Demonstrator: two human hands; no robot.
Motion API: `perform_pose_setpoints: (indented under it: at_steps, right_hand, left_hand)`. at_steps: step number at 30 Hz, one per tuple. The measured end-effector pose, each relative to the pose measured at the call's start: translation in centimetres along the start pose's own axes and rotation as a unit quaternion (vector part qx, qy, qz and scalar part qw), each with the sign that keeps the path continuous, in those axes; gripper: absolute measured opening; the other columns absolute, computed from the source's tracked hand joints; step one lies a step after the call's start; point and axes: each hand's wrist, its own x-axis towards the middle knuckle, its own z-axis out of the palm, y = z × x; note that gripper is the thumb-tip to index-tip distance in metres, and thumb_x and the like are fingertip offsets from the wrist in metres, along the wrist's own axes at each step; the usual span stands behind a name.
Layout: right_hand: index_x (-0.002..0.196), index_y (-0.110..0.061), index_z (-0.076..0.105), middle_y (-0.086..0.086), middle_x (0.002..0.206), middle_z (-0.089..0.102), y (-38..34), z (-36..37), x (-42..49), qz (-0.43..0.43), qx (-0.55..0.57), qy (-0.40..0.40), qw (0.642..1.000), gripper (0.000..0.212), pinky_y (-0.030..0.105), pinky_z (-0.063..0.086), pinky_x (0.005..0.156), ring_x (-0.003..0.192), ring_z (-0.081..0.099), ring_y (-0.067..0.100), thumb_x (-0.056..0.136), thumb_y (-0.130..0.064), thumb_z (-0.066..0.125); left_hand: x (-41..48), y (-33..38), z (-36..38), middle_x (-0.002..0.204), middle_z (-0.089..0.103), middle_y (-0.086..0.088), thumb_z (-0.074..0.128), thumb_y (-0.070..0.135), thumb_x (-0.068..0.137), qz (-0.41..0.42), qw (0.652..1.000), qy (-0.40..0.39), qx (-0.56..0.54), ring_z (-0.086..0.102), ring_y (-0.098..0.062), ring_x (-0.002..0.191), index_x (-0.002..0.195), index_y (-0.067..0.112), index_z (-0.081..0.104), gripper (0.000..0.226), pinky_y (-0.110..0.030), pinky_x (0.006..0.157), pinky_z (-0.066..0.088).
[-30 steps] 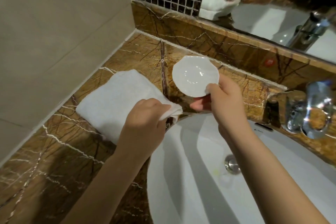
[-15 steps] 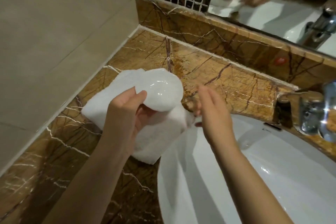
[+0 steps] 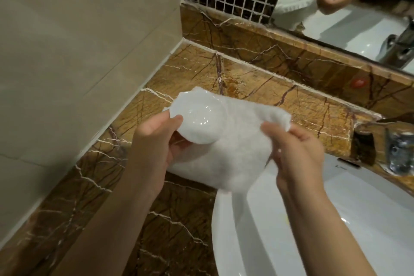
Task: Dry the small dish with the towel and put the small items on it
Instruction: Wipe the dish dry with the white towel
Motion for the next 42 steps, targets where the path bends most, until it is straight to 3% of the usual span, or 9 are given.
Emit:
perform_pose_setpoints:
  at_steps: [3,7,13,15,20,24,32,38,42]
  right_hand:
    - [0.079,-0.017,0.073,-0.002,0.075,0.07,-2.2,0.2,-0.3,-0.204,-0.09,0.048,0.974,0.017,0.021,0.049,0.063,0.069,0.064,0.009,0.072,-0.003,0.065]
    - [0.089,-0.023,0.071,-0.017,0.082,0.068,-3.0,2.4,-1.7,-0.365,-0.193,-0.057,0.909,0.022,0.014,0.049,0.063,0.075,0.063,0.001,0.076,-0.005,0.068]
    - [0.1,-0.016,0.073,-0.001,0.097,0.075,-1.7,4.1,-2.0,-0.448,-0.364,-0.188,0.794,0.036,0.025,0.05,0.071,0.093,0.067,0.012,0.068,0.0,0.065]
    - [0.107,-0.017,0.07,0.005,0.109,0.073,-1.0,3.9,-1.9,-0.45,-0.437,-0.244,0.74,0.04,0.037,0.051,0.078,0.117,0.059,0.017,0.073,-0.001,0.059]
    - [0.104,-0.027,0.061,0.0,0.115,0.069,0.2,2.7,-1.8,-0.403,-0.563,-0.23,0.684,0.034,0.033,0.025,0.089,0.13,0.046,0.008,0.08,-0.007,0.047]
    - [0.106,-0.027,0.062,-0.003,0.112,0.069,0.5,1.8,-2.2,-0.388,-0.556,-0.218,0.702,0.032,0.033,0.025,0.099,0.125,0.051,0.014,0.083,-0.008,0.049]
    - [0.106,-0.019,0.07,0.005,0.101,0.074,-0.7,0.6,-3.2,-0.383,-0.435,-0.273,0.767,0.037,0.03,0.047,0.083,0.103,0.064,0.023,0.079,-0.004,0.049]
    - [0.121,-0.026,0.062,0.001,0.113,0.07,0.0,-1.1,-3.1,-0.403,-0.373,-0.234,0.802,0.048,0.033,0.053,0.078,0.1,0.065,0.023,0.08,-0.004,0.049]
    - [0.136,-0.042,0.037,0.004,0.11,0.069,-0.4,-1.1,-1.1,-0.409,-0.38,-0.235,0.796,0.066,0.026,0.041,0.067,0.091,0.062,0.021,0.085,-0.005,0.055]
  left_hand:
    - [-0.3,0.1,-0.1,0.094,0.073,-0.013,0.061,0.016,0.081,0.012,0.998,-0.008,0.062,0.07,-0.022,0.09,0.09,0.015,0.074,0.015,-0.038,0.074,0.059]
    - [-0.7,0.6,0.6,0.071,0.067,-0.008,0.061,0.013,0.08,0.025,0.993,-0.064,0.091,0.066,-0.015,0.068,0.084,-0.002,0.067,0.017,-0.031,0.059,0.059]
    - [-1.3,1.1,2.0,0.051,0.06,0.007,0.049,0.0,0.087,0.04,0.988,-0.112,0.098,0.054,-0.003,0.043,0.073,0.002,0.066,0.022,-0.012,0.039,0.04]
    - [-1.3,0.8,2.2,0.055,0.063,0.0,0.05,-0.001,0.087,0.045,0.992,-0.083,0.09,0.059,-0.009,0.049,0.07,0.002,0.067,0.024,-0.018,0.043,0.047]
    - [-1.5,-0.6,3.1,0.086,0.068,-0.026,0.053,-0.001,0.084,0.02,0.998,0.022,0.055,0.067,-0.029,0.075,0.081,-0.002,0.068,0.016,-0.046,0.073,0.056]
    - [-1.5,-1.1,4.1,0.084,0.074,-0.01,0.053,0.003,0.086,0.001,0.999,0.042,0.017,0.071,-0.023,0.081,0.08,0.017,0.075,0.027,-0.04,0.073,0.058]
    - [-1.4,-1.4,4.7,0.091,0.069,-0.015,0.049,0.004,0.094,0.008,0.998,0.048,-0.049,0.066,-0.026,0.084,0.092,0.013,0.071,0.024,-0.035,0.07,0.058]
    - [-0.4,0.2,3.1,0.094,0.074,0.002,0.051,0.009,0.094,0.076,0.99,0.064,-0.105,0.071,-0.015,0.092,0.099,0.018,0.064,0.017,-0.033,0.074,0.058]
    - [0.0,2.0,1.7,0.078,0.076,-0.002,0.053,0.01,0.089,0.01,0.998,-0.012,-0.063,0.072,-0.02,0.082,0.095,0.008,0.061,0.01,-0.029,0.067,0.057]
